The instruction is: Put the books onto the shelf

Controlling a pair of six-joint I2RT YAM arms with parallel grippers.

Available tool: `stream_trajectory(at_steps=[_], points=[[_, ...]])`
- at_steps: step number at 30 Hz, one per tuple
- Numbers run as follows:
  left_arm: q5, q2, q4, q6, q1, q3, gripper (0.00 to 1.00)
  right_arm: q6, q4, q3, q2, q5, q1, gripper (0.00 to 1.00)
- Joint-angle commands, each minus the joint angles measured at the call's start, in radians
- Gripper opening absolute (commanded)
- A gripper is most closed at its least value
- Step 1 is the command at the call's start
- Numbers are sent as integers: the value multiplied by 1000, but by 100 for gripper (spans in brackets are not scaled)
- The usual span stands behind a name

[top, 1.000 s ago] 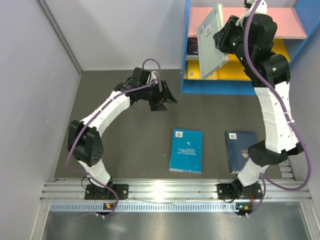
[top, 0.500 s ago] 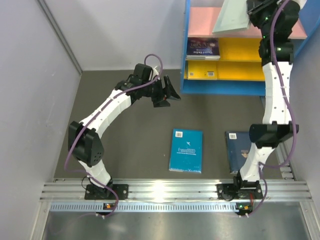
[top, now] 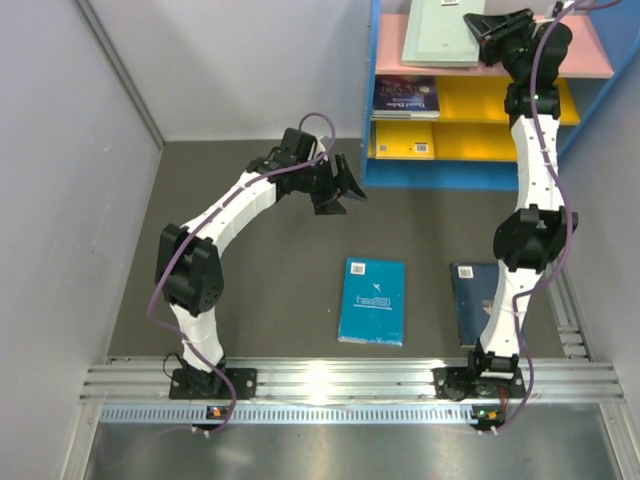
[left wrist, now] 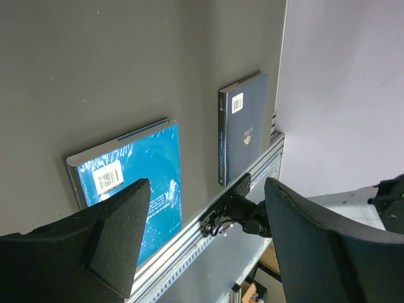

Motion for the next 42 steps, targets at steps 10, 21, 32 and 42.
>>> stream_trajectory(at_steps=[10,21,32,42], points=[[85,176,-5,-47,3,265,78,-79,-46,-40,-7,-241,71,0],[123,229,-47,-85,43,344,77,-120,-158,-93,-77,113,152,5],[161,272,-44,-95,101,390,77,-252,-299,-88,-129,133,112,100],[169,274,-64,-61,111,368,77,-569,-665,-15,-176,362,12,100]])
